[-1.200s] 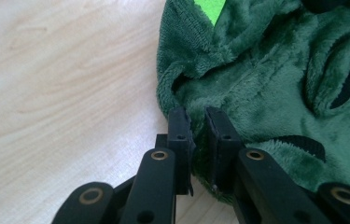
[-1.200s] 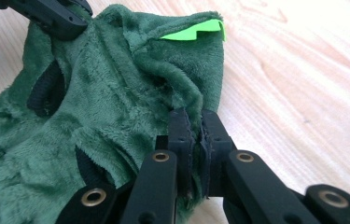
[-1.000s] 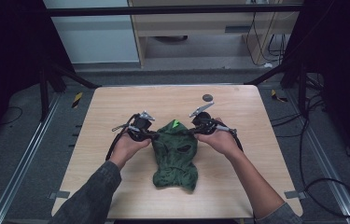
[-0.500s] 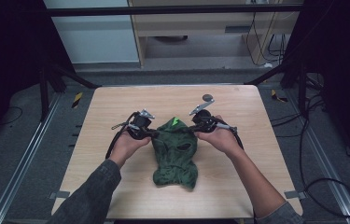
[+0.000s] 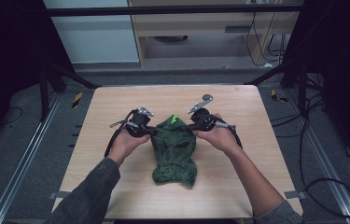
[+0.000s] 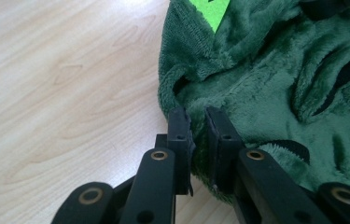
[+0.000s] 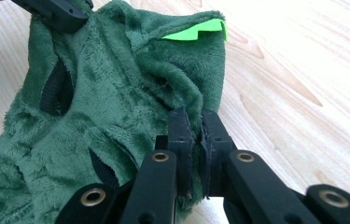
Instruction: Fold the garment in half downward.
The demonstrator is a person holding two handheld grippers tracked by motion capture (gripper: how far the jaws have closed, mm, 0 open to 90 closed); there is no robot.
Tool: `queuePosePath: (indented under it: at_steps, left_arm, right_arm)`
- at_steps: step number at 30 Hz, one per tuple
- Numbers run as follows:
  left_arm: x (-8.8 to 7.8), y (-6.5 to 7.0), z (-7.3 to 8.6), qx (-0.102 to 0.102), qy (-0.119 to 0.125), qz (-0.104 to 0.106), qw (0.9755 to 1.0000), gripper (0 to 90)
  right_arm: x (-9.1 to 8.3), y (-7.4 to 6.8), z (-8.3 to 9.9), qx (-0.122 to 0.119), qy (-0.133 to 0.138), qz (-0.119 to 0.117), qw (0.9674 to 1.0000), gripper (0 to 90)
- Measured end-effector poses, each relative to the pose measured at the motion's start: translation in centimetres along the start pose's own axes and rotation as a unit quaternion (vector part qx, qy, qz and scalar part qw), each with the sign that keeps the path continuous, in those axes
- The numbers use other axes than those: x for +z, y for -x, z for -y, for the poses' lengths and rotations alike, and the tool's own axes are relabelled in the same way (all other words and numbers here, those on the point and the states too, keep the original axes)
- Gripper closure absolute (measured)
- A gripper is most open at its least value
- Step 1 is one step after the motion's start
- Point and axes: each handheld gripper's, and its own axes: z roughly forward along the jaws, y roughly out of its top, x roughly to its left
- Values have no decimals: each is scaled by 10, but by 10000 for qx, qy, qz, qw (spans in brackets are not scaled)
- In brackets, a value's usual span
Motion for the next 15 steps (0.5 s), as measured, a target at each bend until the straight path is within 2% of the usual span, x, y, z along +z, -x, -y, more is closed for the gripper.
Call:
queuePosePath:
  at_steps: [7,15]
  left_arm:
    - [-2,-1,-7,18,58,-71,10000,811]
    - [1,-6,-17,-41,111,-159,9998,811]
  right_arm:
    - [-2,2,-4,-43,76,91,9999,847]
    - [2,8,-12,43,92,218,9997,847]
